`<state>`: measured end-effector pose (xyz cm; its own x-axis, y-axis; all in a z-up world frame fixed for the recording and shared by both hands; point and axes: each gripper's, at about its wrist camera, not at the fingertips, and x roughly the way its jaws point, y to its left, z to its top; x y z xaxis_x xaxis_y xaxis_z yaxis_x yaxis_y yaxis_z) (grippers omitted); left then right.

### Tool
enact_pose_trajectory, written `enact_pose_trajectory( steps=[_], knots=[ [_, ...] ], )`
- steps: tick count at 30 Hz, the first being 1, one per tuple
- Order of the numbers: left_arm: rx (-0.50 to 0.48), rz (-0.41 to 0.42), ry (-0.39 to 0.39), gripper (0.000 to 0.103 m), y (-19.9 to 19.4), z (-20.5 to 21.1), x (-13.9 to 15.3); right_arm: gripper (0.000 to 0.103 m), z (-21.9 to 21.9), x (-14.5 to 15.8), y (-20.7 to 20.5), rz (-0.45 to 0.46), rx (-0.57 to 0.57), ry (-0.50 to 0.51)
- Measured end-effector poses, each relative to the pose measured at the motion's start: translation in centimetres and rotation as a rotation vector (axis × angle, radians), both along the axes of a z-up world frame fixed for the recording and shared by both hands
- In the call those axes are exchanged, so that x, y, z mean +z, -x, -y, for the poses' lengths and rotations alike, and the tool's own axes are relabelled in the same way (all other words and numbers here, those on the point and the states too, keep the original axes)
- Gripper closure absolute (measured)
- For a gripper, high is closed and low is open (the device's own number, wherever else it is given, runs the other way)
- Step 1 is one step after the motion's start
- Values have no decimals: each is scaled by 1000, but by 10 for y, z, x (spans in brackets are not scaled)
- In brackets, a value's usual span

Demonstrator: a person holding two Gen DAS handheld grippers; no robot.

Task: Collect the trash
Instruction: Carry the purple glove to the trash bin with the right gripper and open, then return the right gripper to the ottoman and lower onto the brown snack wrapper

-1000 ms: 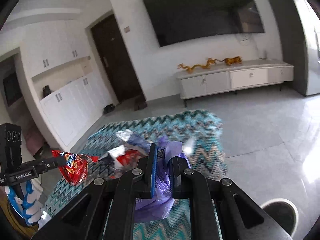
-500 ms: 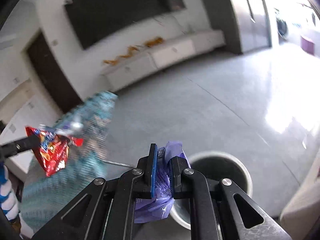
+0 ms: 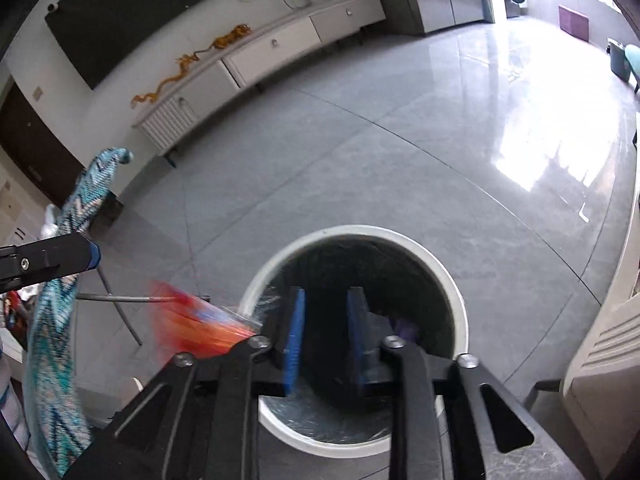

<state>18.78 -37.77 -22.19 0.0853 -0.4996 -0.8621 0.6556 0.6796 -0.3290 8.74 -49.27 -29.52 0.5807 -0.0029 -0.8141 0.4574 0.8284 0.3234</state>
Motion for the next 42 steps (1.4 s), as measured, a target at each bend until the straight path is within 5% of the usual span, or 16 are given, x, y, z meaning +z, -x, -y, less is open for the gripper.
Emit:
enact_pose_trajectory(
  steps=[5, 9, 22, 25, 34, 42],
  knots=[
    [-1, 1, 9, 63, 2, -4, 1, 68, 3, -2, 3, -7, -11, 2],
    [4, 77, 33, 63, 9, -22, 26, 59, -2, 13, 8, 11, -14, 27],
    [60, 343, 144, 62, 61, -111, 131, 54, -61, 151, 38, 241, 29, 168],
    [84, 395, 160, 52, 73, -149, 152, 54, -90, 189, 45, 305, 65, 207],
    [249, 523, 227, 52, 107, -285, 203, 54, -195, 279, 54, 442, 214, 301],
    [426, 552, 247, 52, 112, -409, 200, 54, -273, 309, 51, 480, 351, 312]
  ],
)
